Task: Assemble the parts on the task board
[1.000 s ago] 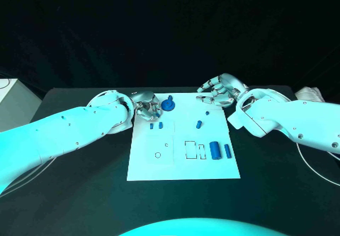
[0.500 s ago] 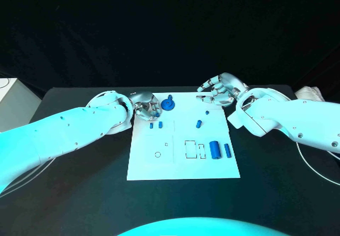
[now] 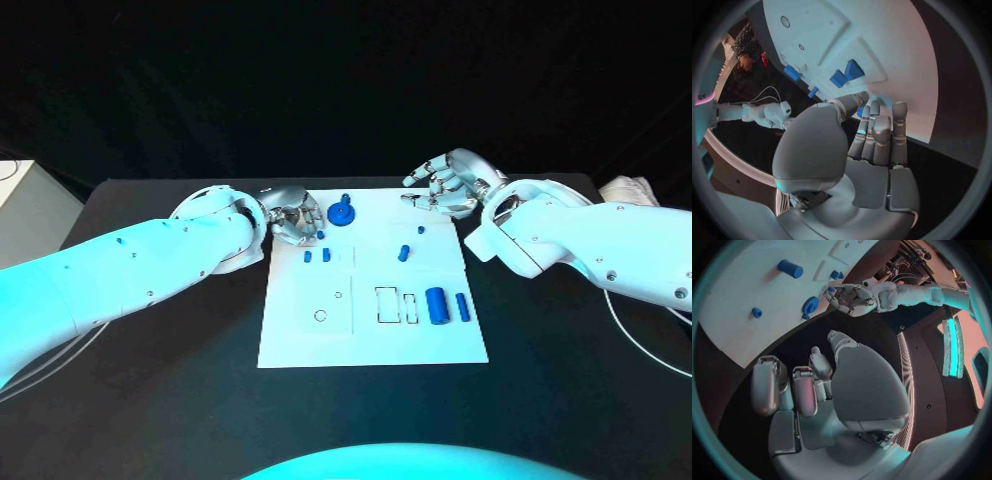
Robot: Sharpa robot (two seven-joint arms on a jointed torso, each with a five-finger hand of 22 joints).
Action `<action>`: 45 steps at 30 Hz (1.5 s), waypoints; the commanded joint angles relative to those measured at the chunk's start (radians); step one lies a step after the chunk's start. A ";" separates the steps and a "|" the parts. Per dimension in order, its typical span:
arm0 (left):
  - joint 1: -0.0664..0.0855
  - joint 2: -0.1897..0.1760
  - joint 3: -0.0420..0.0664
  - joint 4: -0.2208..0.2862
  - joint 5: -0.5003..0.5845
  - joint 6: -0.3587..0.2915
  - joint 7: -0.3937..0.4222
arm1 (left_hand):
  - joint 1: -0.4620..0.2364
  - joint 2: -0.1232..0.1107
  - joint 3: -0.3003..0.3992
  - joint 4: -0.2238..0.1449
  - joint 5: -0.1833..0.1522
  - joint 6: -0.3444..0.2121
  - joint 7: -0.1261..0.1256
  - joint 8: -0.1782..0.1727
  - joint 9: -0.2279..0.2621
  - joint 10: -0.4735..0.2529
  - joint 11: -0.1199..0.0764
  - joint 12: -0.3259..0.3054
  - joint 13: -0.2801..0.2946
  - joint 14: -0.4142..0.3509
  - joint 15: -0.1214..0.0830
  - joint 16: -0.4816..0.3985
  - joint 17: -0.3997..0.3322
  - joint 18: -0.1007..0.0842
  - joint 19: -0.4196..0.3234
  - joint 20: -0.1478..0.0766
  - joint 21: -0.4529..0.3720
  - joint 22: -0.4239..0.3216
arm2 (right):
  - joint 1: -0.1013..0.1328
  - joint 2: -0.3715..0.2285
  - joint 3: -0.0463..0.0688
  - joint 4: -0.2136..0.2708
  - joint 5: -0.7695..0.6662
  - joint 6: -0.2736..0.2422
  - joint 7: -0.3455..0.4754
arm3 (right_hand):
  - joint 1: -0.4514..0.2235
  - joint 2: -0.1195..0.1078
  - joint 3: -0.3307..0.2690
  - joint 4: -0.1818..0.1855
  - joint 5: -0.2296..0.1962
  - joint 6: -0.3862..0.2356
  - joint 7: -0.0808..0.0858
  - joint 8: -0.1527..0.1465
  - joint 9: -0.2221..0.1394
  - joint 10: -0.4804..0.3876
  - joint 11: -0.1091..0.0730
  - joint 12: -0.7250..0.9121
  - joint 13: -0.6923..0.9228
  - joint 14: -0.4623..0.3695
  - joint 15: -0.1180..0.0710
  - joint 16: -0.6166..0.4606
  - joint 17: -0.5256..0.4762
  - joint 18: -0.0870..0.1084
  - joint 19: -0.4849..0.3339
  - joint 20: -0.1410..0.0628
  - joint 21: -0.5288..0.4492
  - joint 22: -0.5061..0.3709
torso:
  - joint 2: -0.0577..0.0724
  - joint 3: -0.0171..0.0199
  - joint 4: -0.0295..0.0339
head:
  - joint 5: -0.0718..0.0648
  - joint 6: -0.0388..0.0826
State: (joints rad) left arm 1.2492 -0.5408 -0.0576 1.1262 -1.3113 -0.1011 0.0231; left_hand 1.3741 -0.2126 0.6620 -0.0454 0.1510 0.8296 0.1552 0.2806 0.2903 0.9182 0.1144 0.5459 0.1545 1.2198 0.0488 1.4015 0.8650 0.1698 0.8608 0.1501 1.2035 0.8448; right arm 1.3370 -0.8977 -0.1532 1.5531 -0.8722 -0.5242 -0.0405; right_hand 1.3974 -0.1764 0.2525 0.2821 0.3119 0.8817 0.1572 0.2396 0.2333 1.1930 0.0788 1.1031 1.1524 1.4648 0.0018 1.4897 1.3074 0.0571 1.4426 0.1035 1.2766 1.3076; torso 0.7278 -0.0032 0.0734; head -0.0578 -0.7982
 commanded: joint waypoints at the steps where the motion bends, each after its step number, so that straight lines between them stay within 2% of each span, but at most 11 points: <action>1: 0.000 -0.013 0.002 0.009 0.007 -0.003 -0.002 | -0.003 -0.008 0.004 -0.001 0.004 -0.010 -0.002 -0.008 -0.002 -0.023 0.006 -0.010 -0.001 -0.024 0.004 -0.013 -0.028 0.010 -0.027 0.003 -0.016 -0.022 | 0.000 -0.003 0.000 -0.012 -0.052 0.022 0.014 | 0.044 -0.028 0.061 -0.005 -0.026 0.002 0.005 0.010 -0.002 -0.181 -0.006 -0.338 -0.291 0.043 -0.007 -0.052 0.054 0.025 -0.043 -0.002 -0.103 0.034 | -0.001 -0.0001 -0.0001 | -0.003 0.002; 3: 0.000 -0.026 0.003 0.017 0.016 -0.006 0.000 | -0.005 -0.010 0.005 0.000 0.004 -0.013 -0.002 -0.011 -0.002 -0.045 0.014 -0.021 -0.005 -0.055 0.010 -0.026 -0.078 0.013 -0.044 0.008 -0.027 -0.038 | 0.000 -0.005 0.000 -0.021 -0.080 0.032 0.023 | 0.061 -0.057 0.103 -0.006 -0.039 0.001 0.013 0.011 -0.003 -0.170 -0.011 -0.450 -0.396 0.030 0.002 -0.083 0.015 0.033 -0.059 -0.004 -0.149 0.008 | -0.001 0.0001 -0.0001 | -0.005 0.006; 10: 0.000 -0.093 0.019 0.055 0.159 -0.028 0.043 | 0.000 -0.011 0.011 -0.003 0.005 -0.006 0.011 -0.011 0.001 -0.075 0.026 -0.037 -0.015 -0.119 0.020 -0.059 -0.179 0.014 -0.058 0.017 -0.035 -0.045 | -0.001 -0.015 0.000 -0.058 -0.220 0.071 0.053 | 0.080 -0.098 0.222 -0.050 -0.075 0.028 0.015 0.025 0.001 -0.156 0.013 -0.752 -0.710 0.018 0.009 -0.124 -0.041 0.041 -0.066 0.007 -0.202 -0.015 | -0.001 0.0002 0.0024 | -0.019 0.016; 12: 0.001 -0.113 0.025 0.067 0.241 -0.039 0.071 | 0.009 -0.009 0.022 -0.010 0.007 0.014 0.031 -0.002 0.006 -0.088 0.030 -0.046 -0.023 -0.221 0.022 -0.128 -0.313 0.014 -0.079 0.019 -0.049 -0.050 | -0.002 -0.016 0.000 -0.065 -0.269 0.078 0.055 | 0.079 -0.102 0.235 -0.066 -0.078 0.038 0.010 0.029 0.002 -0.144 0.013 -0.784 -0.751 0.020 0.009 -0.123 -0.040 0.041 -0.065 0.005 -0.203 -0.014 | -0.001 0.0008 0.0022 | -0.022 0.021; 13: 0.001 -0.127 0.029 0.077 0.301 -0.046 0.094 | 0.016 -0.005 0.027 -0.015 0.007 0.022 0.038 0.003 0.008 -0.091 0.032 -0.046 -0.027 -0.241 0.022 -0.158 -0.334 0.014 -0.094 0.020 -0.057 -0.052 | -0.003 -0.017 0.000 -0.070 -0.307 0.082 0.056 | 0.080 -0.102 0.241 -0.073 -0.078 0.044 0.007 0.031 0.003 -0.141 0.012 -0.797 -0.768 0.021 0.007 -0.121 -0.038 0.040 -0.063 0.005 -0.201 -0.012 | -0.001 0.0008 0.0014 | -0.024 0.022; 17: 0.001 -0.176 0.038 0.115 0.546 -0.051 0.188 | 0.017 0.008 0.033 -0.015 0.005 0.031 0.048 0.007 0.011 -0.086 0.035 -0.039 -0.035 -0.297 0.026 -0.262 -0.401 0.014 -0.147 0.023 -0.091 -0.065 | -0.011 -0.019 0.000 -0.083 -0.434 0.097 0.048 | 0.076 -0.107 0.249 -0.088 -0.080 0.051 0.003 0.033 0.004 -0.133 0.011 -0.826 -0.806 0.024 0.006 -0.118 -0.035 0.039 -0.059 0.004 -0.196 -0.006 | 0.000 -0.0003 0.0006 | -0.037 0.029; 22: 0.000 -0.240 0.042 0.175 0.890 -0.026 0.301 | -0.008 0.020 -0.019 0.013 0.004 0.025 0.047 0.007 0.013 -0.053 0.032 -0.018 -0.040 -0.345 0.033 -0.367 -0.464 0.012 -0.193 0.036 -0.192 -0.123 | -0.024 -0.015 -0.001 -0.097 -0.584 0.127 0.016 | 0.060 -0.112 0.251 -0.100 -0.084 0.058 0.003 0.033 0.004 -0.135 0.014 -0.863 -0.852 0.026 0.010 -0.117 -0.033 0.038 -0.056 0.004 -0.192 -0.002 | 0.001 -0.0013 -0.0001 | -0.040 0.033; 27: -0.005 -0.294 0.043 0.231 1.062 0.007 0.369 | -0.026 0.019 -0.065 0.043 0.004 0.026 0.041 0.012 0.019 -0.019 0.029 -0.021 -0.052 -0.378 0.042 -0.470 -0.516 0.011 -0.213 0.059 -0.336 -0.214 | -0.041 -0.002 -0.002 -0.108 -0.666 0.143 -0.016 | 0.045 -0.114 0.242 -0.107 -0.091 0.059 0.003 0.031 0.004 -0.139 0.018 -0.889 -0.885 0.025 0.013 -0.121 -0.039 0.039 -0.059 0.006 -0.203 -0.006 | 0.001 -0.0026 0.0008 | -0.044 0.033; 31: -0.010 -0.326 0.043 0.266 1.111 0.021 0.402 | -0.031 0.010 -0.076 0.069 0.005 0.030 0.035 0.019 0.026 0.042 0.020 -0.073 -0.077 -0.361 0.044 -0.573 -0.557 0.012 -0.203 0.079 -0.491 -0.317 | -0.050 0.012 -0.002 -0.116 -0.709 0.168 -0.049 | 0.041 -0.114 0.238 -0.111 -0.092 0.061 0.001 0.030 0.003 -0.143 0.019 -0.897 -0.896 0.026 0.014 -0.120 -0.038 0.040 -0.059 0.006 -0.204 -0.006 | -0.001 -0.0014 0.0038 | -0.049 0.030; 35: -0.013 -0.350 0.043 0.293 1.132 0.025 0.425 | -0.022 0.002 -0.060 0.084 0.006 0.032 0.033 0.024 0.034 0.105 0.022 -0.167 -0.089 -0.313 0.047 -0.741 -0.603 0.013 -0.160 0.085 -0.617 -0.406 | -0.055 0.023 -0.003 -0.123 -0.739 0.197 -0.073 | 0.037 -0.113 0.234 -0.113 -0.092 0.063 0.000 0.030 0.003 -0.141 0.019 -0.901 -0.904 0.033 0.015 -0.105 -0.017 0.034 -0.046 0.004 -0.174 0.011 | -0.001 -0.0041 0.0042 | -0.049 0.032; 45: -0.015 -0.374 0.044 0.320 1.143 0.028 0.445 | -0.012 -0.004 -0.055 0.087 0.006 0.030 0.035 0.025 0.043 0.164 0.021 -0.289 -0.089 -0.227 0.048 -0.940 -0.617 0.013 -0.087 0.081 -0.721 -0.486 | -0.068 0.053 -0.004 -0.140 -0.770 0.221 -0.104 | 0.033 -0.105 0.242 -0.117 -0.082 0.077 -0.002 0.031 0.004 -0.116 0.016 -0.907 -0.929 0.045 0.014 -0.091 -0.003 0.029 -0.032 0.000 -0.148 0.027 | 0.000 -0.0017 0.0026 | -0.050 0.031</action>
State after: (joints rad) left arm 1.2348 -0.9138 -0.0151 1.4414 -0.2041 -0.0958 0.4257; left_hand 1.3561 -0.2100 0.6030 0.0389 0.1547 0.8581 0.1945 0.3013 0.3325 1.0789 0.1339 0.2572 0.0660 0.9929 0.0952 0.4618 0.2478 0.1696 0.7734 0.2311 0.4848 0.3598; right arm 1.2710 -0.8475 -0.1576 1.4152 -1.5954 -0.3410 -0.1140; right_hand 1.4370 -0.2816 0.4916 0.1669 0.2241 0.9510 0.1559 0.2672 0.2368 1.0724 0.0951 0.2009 0.2246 1.4666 0.0109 1.3949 1.3049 0.0924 1.4044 0.1052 1.1271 1.3081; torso 0.7273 -0.0059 0.0755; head -0.1072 -0.7664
